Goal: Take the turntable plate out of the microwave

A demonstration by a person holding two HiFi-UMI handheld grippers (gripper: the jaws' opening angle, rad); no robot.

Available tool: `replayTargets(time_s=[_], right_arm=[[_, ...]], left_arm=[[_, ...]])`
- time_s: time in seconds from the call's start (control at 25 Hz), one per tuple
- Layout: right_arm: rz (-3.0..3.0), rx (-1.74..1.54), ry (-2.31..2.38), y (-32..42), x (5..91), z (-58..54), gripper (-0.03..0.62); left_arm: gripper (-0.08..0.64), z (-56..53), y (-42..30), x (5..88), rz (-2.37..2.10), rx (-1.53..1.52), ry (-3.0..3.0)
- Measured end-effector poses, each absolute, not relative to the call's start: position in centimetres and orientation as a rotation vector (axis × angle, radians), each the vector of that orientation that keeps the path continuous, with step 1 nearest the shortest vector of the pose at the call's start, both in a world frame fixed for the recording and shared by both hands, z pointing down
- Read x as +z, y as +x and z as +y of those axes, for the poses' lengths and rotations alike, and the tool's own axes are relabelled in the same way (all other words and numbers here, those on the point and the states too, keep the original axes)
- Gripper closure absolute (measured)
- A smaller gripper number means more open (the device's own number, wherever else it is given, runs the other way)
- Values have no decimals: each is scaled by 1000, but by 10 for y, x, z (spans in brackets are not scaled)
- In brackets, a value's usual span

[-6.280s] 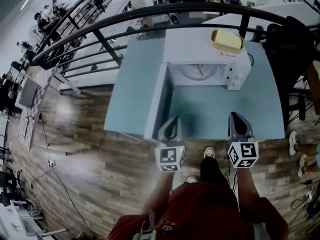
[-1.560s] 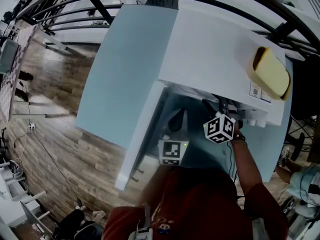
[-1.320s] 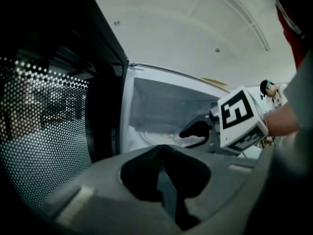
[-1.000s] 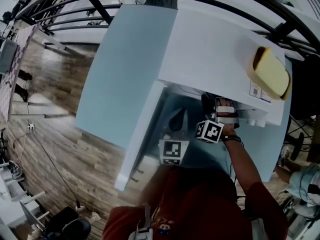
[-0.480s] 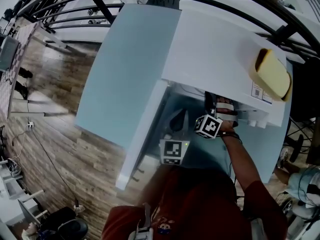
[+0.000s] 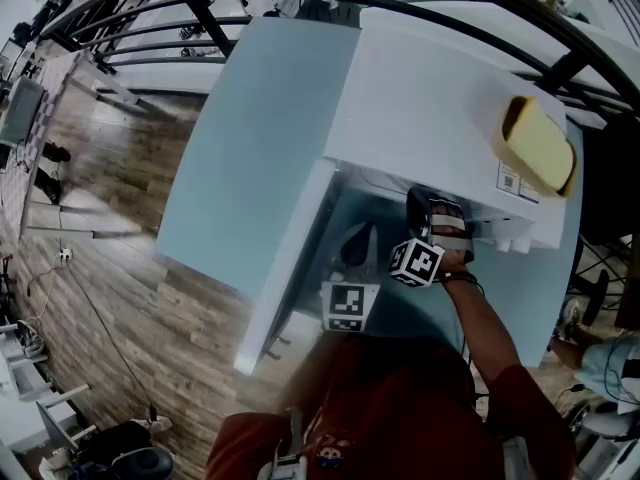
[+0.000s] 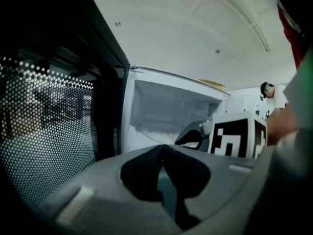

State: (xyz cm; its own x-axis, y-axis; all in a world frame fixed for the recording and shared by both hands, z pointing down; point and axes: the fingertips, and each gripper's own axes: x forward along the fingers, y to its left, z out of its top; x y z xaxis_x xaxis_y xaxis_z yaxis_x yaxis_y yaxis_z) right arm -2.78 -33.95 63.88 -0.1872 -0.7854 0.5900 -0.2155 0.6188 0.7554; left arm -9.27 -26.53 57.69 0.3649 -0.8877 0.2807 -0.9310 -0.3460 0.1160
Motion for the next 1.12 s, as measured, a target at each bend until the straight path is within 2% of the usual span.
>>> replayTargets(time_s=[1.12], right_arm=[[-1761,-646,723,-13,637,-270,569]], left_arm=[[560,-221,-91,556,-1699,276,2368]])
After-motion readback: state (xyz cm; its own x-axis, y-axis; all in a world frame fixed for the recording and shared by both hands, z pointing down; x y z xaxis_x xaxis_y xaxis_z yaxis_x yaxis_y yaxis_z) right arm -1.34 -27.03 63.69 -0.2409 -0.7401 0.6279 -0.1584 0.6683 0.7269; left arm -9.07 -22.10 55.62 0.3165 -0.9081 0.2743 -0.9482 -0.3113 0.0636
